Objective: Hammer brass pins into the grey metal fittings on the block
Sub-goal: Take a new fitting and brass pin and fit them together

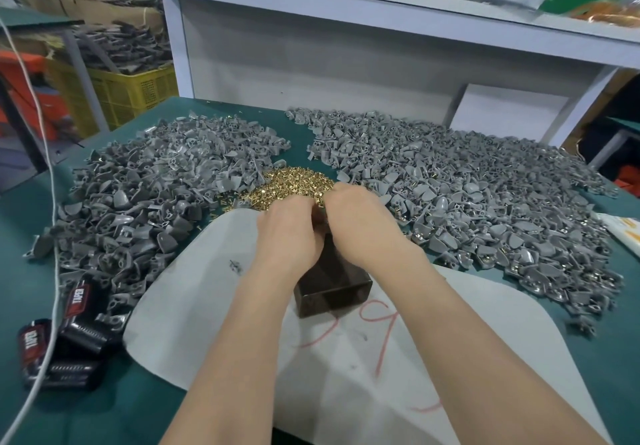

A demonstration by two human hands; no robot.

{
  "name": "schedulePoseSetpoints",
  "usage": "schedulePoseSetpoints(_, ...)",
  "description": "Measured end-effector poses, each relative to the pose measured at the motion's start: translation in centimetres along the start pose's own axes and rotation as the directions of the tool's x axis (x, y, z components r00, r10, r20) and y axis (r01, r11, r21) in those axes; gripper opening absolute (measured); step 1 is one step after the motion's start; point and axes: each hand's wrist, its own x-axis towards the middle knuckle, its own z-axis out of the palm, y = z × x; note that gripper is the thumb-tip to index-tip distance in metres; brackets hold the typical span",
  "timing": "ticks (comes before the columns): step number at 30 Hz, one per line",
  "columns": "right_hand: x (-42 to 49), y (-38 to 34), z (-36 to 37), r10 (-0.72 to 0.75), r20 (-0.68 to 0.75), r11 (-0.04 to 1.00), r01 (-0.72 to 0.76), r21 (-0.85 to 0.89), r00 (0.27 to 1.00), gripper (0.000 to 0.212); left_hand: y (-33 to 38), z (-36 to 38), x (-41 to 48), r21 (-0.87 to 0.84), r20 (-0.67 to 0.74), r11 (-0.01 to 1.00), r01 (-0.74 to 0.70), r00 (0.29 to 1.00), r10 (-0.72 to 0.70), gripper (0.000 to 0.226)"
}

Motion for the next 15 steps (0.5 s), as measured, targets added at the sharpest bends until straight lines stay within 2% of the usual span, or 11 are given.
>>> schedulePoseSetpoints(7, 0.1, -0.2, 0.2, 0.016, 0.023, 1.0, -0.016, -0.007, 1.0, 0.025, -0.1, -0.1, 0.0, -0.015, 0.005, 1.0, -0.002, 1.0, 0.002, 0.014)
schedulePoseSetpoints(10, 0.3, 0.3, 0.4, 0.051, 0.039, 0.995, -0.054, 0.08, 0.998, 0.02, -0.3, 0.0, 0.0, -0.065, 0.007, 0.998, 0.015, 1.0, -0.015, 0.013)
schedulePoseSetpoints(13, -0.6, 2.6, 0.2, 0.203, 0.041, 0.921, -0.205, 0.333, 0.978, 0.019, -0.3, 0.0, -0.1, -0.147, 0.002, 0.988, 0.037, 0.999, -0.037, 0.007)
schedulePoseSetpoints(14, -1.2, 3.7, 0.2, 0.292, 0.062, 0.873, -0.292, 0.389, 0.955, 0.022, -0.3, 0.0, -0.1, -0.163, 0.001, 0.986, 0.037, 0.999, -0.037, 0.007)
schedulePoseSetpoints(15, -1.9, 4.7, 0.2, 0.354, 0.125, 0.849, -0.375, 0.372, 0.927, 0.021, -0.3, 0.0, -0.1, -0.173, 0.004, 0.984, 0.037, 0.999, -0.037, 0.008)
